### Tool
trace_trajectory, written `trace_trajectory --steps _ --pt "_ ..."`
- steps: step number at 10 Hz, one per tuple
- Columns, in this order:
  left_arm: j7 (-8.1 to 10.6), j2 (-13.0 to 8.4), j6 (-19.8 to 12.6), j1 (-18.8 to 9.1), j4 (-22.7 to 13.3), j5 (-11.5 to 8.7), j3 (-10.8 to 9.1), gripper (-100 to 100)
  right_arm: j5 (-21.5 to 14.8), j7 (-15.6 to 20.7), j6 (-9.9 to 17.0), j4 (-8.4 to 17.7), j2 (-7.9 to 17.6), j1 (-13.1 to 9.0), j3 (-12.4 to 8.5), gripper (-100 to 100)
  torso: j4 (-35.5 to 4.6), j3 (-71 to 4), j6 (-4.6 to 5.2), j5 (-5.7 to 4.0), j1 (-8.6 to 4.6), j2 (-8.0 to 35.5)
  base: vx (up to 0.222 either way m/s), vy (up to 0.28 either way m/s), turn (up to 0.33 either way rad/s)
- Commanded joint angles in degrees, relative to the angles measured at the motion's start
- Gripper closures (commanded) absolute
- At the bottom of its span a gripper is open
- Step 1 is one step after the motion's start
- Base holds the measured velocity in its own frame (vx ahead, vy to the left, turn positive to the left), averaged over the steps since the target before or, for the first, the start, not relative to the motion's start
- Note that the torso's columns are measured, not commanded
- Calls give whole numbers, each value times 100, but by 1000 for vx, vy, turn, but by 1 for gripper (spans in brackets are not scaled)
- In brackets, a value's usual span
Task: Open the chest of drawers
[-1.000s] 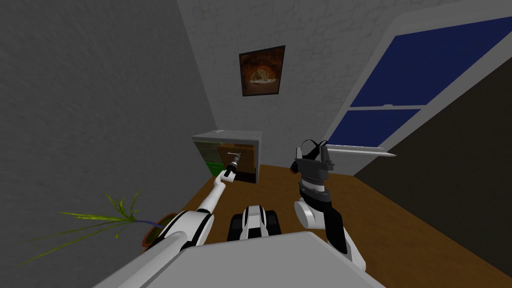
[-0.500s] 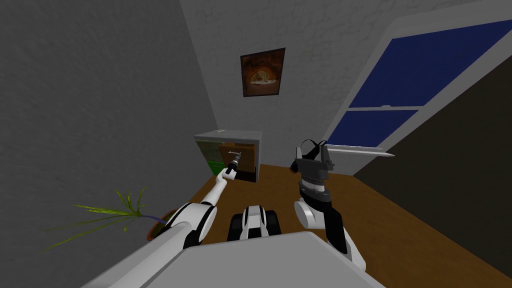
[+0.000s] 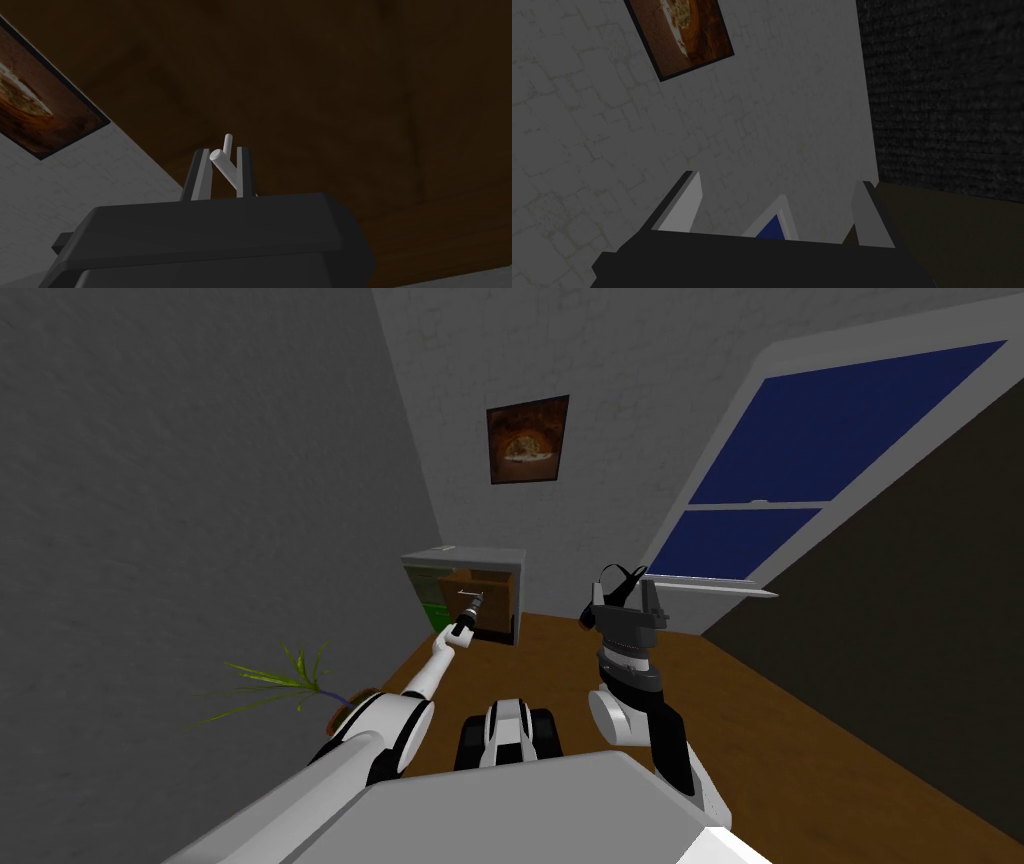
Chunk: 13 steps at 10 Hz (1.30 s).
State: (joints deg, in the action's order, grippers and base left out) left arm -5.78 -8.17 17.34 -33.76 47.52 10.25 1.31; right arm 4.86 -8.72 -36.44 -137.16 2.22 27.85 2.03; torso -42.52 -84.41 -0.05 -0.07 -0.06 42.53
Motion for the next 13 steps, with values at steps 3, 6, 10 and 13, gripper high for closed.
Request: trace_trajectory --steps 3,6,10,13 --pt "100 -46 -412 -308 54 -24 33 -100 0 0 -1 -1 0 2 0 0 25 -27 5 5 4 -41 -41 21 -12" --pt "177 -86 -728 -573 107 -44 53 -100 0 0 -1 -1 0 2 0 0 18 -12 6 7 8 -19 -50 25 -14" --pt "183 -78 -704 -486 81 -44 71 0 0 0 -1 -1 0 2 0 0 15 -12 4 4 2 -19 -4 2 -3" --pt "184 -77 -708 -480 76 -45 71 0 0 0 -1 -1 0 2 0 0 20 -14 5 6 5 -22 0 0 0"
